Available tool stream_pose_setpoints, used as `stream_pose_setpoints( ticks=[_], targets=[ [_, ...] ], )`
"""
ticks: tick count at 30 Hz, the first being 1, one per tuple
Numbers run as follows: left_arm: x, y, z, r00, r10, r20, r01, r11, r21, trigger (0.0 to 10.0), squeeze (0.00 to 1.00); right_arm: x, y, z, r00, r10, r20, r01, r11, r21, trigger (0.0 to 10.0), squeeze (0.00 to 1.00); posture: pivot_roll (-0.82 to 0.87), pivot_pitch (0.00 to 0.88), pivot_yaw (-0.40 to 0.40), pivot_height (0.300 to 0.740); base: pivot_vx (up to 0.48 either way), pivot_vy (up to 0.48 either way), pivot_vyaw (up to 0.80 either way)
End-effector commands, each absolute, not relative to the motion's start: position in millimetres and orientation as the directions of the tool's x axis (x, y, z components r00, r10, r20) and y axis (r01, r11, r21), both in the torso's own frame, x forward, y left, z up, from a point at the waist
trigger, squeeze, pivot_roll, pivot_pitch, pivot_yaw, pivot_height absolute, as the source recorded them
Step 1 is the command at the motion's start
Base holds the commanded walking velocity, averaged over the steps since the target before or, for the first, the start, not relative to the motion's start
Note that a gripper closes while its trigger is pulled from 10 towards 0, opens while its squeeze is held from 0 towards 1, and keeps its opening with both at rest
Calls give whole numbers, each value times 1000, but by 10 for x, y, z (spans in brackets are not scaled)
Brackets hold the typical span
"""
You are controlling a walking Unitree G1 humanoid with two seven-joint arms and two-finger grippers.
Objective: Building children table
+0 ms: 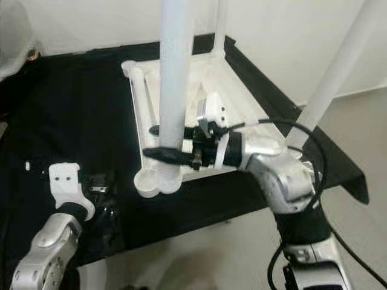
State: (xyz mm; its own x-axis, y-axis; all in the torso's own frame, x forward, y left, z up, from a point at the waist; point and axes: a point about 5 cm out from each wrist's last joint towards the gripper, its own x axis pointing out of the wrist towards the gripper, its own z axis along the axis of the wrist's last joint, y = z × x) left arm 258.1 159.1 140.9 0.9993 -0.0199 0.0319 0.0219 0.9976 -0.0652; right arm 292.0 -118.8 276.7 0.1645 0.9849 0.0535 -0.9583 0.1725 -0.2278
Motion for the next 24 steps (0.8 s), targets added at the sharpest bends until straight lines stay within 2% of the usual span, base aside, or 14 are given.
stream_pose_setpoints(
  ticks=[1, 12, 22, 24],
  targets=[
    [2549, 1619, 1408, 999, -11, 43, 13, 1000, -29, 10000, 0, 2940, -1137, 2776, 166, 983, 78, -955, 180, -237, 10000, 0, 67, 242, -3, 740, 0, 0, 0],
    [2580, 1604, 1423, 999, -15, 51, 16, 1000, -21, 10000, 0, 2930, -1193, 2750, 191, 977, 92, -953, 208, -222, 10000, 0, 54, 244, 0, 740, 0, 0, 0],
    [2704, 1659, 1563, 994, 30, 107, -30, 1000, 2, 10000, 0, 2892, -1152, 2639, 220, 970, 106, -952, 237, -192, 10000, 0, 60, 240, -11, 740, 0, 480, 0],
    [2731, 1660, 1651, 989, 26, 146, -27, 1000, 10, 10000, 0, 2915, -1183, 2637, 271, 956, 112, -939, 288, -189, 10000, 0, 56, 234, -5, 740, 0, 0, 0]
  ],
)
